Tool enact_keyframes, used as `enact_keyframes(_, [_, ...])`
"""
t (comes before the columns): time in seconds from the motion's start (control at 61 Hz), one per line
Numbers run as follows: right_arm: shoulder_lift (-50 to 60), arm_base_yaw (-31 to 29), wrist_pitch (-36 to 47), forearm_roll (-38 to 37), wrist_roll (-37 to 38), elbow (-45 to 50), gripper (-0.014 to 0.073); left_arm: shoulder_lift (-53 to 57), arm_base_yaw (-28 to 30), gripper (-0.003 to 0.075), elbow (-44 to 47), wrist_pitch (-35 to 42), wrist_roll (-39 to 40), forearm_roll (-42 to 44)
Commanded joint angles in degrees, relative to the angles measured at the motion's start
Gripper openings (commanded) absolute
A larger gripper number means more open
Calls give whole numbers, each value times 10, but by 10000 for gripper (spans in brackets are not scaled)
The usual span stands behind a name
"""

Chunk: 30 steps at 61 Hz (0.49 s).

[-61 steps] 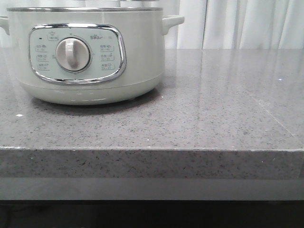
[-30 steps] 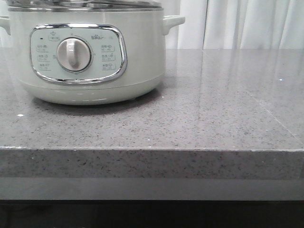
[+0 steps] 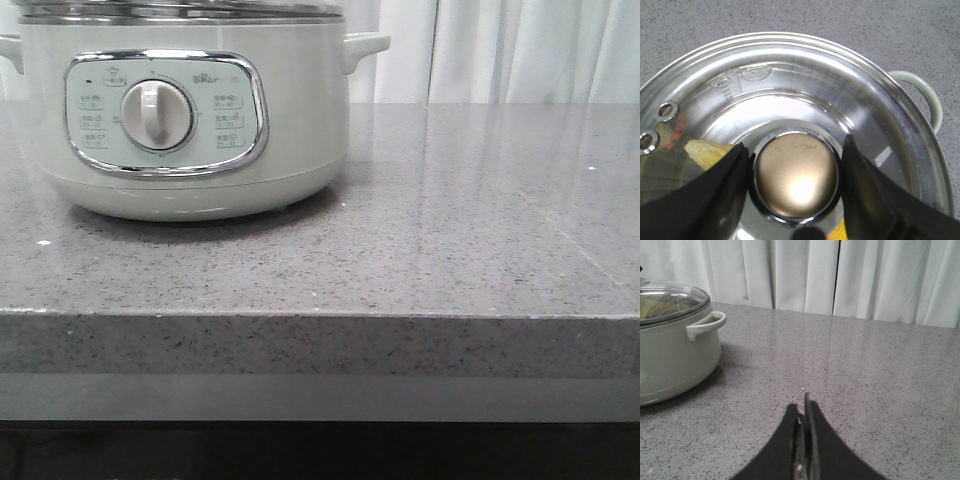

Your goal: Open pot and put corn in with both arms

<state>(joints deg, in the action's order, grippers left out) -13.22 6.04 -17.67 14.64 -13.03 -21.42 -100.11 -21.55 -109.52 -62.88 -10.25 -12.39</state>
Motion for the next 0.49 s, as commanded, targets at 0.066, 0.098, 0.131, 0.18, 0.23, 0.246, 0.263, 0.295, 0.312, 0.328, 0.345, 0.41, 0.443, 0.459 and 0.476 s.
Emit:
enact_keyframes(0.066, [-5,-3,46,1,-4,-15,-67,29,-1,237,-13,57,1,-15])
enact_keyframes(0.098, [-5,-3,46,1,-4,-15,-67,29,-1,254,-13,56,1,-15])
enact_keyframes(0.131, [-5,-3,46,1,-4,-15,-67,29,-1,287,-13,56,1,-15])
enact_keyframes(0.18, [-5,-3,46,1,-4,-15,-67,30,-1,346,-13,54,1,-15])
enact_keyframes(0.23, [-5,-3,46,1,-4,-15,-67,31,-1,395,-13,53,1,-15])
enact_keyframes(0.246, [-5,-3,46,1,-4,-15,-67,31,-1,409,-13,53,1,-15])
enact_keyframes(0.263, [-5,-3,46,1,-4,-15,-67,33,-1,421,-13,53,1,-15])
enact_keyframes(0.295, [-5,-3,46,1,-4,-15,-67,34,-1,445,-13,53,1,-15])
enact_keyframes(0.312, [-5,-3,46,1,-4,-15,-67,36,-1,456,-13,53,1,-15])
enact_keyframes(0.328, [-5,-3,46,1,-4,-15,-67,38,-1,470,-13,54,1,-15])
enact_keyframes(0.345, [-5,-3,46,1,-4,-15,-67,40,-1,477,-13,56,1,-15])
enact_keyframes(0.41, [-5,-3,46,1,-4,-15,-67,51,-1,498,-14,60,1,-15])
enact_keyframes(0.443, [-5,-3,46,1,-4,-15,-67,56,-1,498,-15,60,1,-15])
enact_keyframes(0.459, [-5,-3,46,1,-4,-15,-67,60,-1,497,-15,60,1,-15])
enact_keyframes(0.476, [-5,-3,46,1,-4,-15,-67,63,-1,497,-15,60,1,-15])
